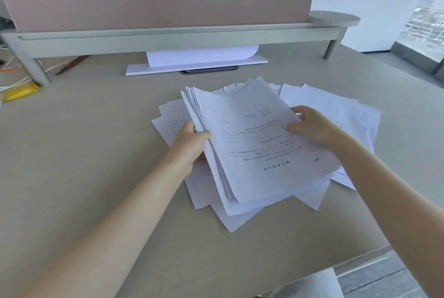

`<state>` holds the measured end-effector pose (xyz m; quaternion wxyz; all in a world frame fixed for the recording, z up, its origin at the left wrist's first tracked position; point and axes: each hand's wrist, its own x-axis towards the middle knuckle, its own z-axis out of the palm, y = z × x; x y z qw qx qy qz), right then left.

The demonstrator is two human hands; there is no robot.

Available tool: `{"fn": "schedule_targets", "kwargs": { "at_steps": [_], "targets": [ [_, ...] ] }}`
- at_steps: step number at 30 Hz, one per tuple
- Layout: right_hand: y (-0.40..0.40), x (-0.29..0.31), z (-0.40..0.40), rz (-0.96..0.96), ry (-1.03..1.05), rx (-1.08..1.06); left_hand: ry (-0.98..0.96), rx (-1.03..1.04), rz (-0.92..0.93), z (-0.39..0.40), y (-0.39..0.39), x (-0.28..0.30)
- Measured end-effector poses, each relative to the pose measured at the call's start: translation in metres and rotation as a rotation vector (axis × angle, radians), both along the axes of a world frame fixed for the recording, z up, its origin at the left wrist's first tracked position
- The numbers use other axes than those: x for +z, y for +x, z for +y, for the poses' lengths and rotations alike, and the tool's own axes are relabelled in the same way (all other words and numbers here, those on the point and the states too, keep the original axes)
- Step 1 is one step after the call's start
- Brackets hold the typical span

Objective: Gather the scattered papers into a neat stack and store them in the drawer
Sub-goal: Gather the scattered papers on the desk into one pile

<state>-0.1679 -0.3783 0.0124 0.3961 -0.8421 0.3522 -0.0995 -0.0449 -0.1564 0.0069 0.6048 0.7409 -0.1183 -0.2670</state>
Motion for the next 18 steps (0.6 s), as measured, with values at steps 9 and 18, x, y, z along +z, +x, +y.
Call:
{"fn": "schedule_targets", "kwargs": {
  "at_steps": [9,18],
  "targets": [
    [0.030,-0.008,0.018,-0.135,-0.010,0.043,0.071,0.054,-0.235,0.034,0.010,-0.008],
    [0.022,-0.037,0.014,0.116,-0.410,-0.025,-0.377,0.330,0.375,0.031,0.037,0.015]
  ]
}}
